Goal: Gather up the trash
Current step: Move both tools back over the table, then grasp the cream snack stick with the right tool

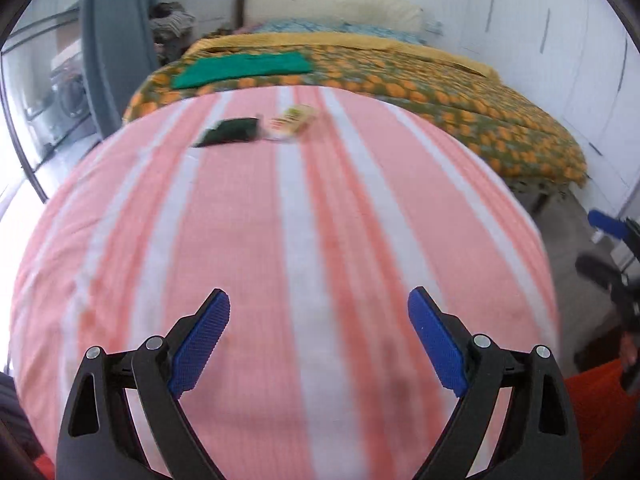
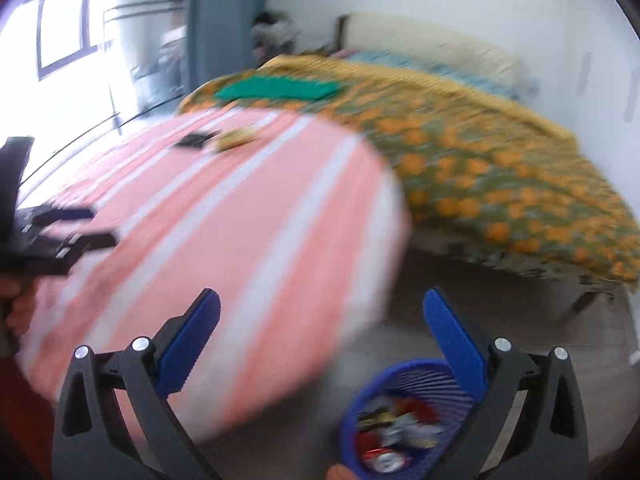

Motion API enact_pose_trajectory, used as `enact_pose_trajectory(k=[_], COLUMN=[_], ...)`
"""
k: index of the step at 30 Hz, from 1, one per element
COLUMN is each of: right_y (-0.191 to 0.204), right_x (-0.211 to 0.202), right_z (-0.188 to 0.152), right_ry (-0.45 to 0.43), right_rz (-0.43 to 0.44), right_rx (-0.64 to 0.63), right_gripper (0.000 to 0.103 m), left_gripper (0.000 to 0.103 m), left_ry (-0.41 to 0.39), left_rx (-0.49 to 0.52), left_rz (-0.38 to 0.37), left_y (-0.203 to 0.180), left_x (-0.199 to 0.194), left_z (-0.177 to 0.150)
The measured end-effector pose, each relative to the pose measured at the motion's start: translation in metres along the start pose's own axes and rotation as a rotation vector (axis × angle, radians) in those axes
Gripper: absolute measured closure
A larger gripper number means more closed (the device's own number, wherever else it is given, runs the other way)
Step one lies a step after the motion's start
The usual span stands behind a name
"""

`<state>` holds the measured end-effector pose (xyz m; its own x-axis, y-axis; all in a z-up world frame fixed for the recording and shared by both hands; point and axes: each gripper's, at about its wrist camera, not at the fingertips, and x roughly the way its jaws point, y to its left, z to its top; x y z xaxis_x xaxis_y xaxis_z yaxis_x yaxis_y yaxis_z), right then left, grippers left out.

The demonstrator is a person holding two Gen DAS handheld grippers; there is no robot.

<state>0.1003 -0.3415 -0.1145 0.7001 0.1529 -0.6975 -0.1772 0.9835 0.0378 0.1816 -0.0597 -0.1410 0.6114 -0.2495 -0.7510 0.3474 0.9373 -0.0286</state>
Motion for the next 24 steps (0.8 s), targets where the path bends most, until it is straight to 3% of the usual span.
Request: enact_pose_trajectory(k=[4,7,10,14,18,19,20,21,24], right_y=[0.045,0.069,0.088,0.086,0.07,0.068,0.068,0.069,0.073], right_x=[0.031,0.044,0.057,0.079,0.113,0.123,0.132,0.144,0.176], right_z=[0.01,0.022,0.036,0.052,0.083,0.094,0.104,0.117,0.155], right_ry=[0.071,0.09,0.12,0.162,0.227,0.242,0.255,0.268,0.259], right_rz=[0.098,0.104,0.109,0.11,0.115,0.105,0.094,0.09,0.102], right_rx=[0.018,0.012,-0.002,0.05,0.139,0.156,0.164,0.173,0.232], right_gripper=[0.005,0.005,0.005,0.005,0.006,0.014,0.033,0.041,0.043], left_gripper=[0.013,0.013,0.013,0.013,0.004,0.004,0.004,0.004,0.004], left_ry=[-0.007,0.012,0.063,0.099,0.122,0.121,0.122,0.121,0.123], left_rx=[-0.005,0.023,0.021,-0.018,-0.071,-0.076,-0.068,-0.065,-0.074], left_rz=[0.066,0.095,0.076,0.075,0.115,0.113,0.122,0.127,0.116], left_y=[0.036,0.056,0.077,0.099,0.11,0.111,0.109,0.108,0.11], left_x=[0.002,0.012,0.029,0.052,0.066,0.065,0.065,0.065,0.065], left_z=[0.005,0.012,0.021,0.035,0.033,0.033,0.032,0.032,0.031])
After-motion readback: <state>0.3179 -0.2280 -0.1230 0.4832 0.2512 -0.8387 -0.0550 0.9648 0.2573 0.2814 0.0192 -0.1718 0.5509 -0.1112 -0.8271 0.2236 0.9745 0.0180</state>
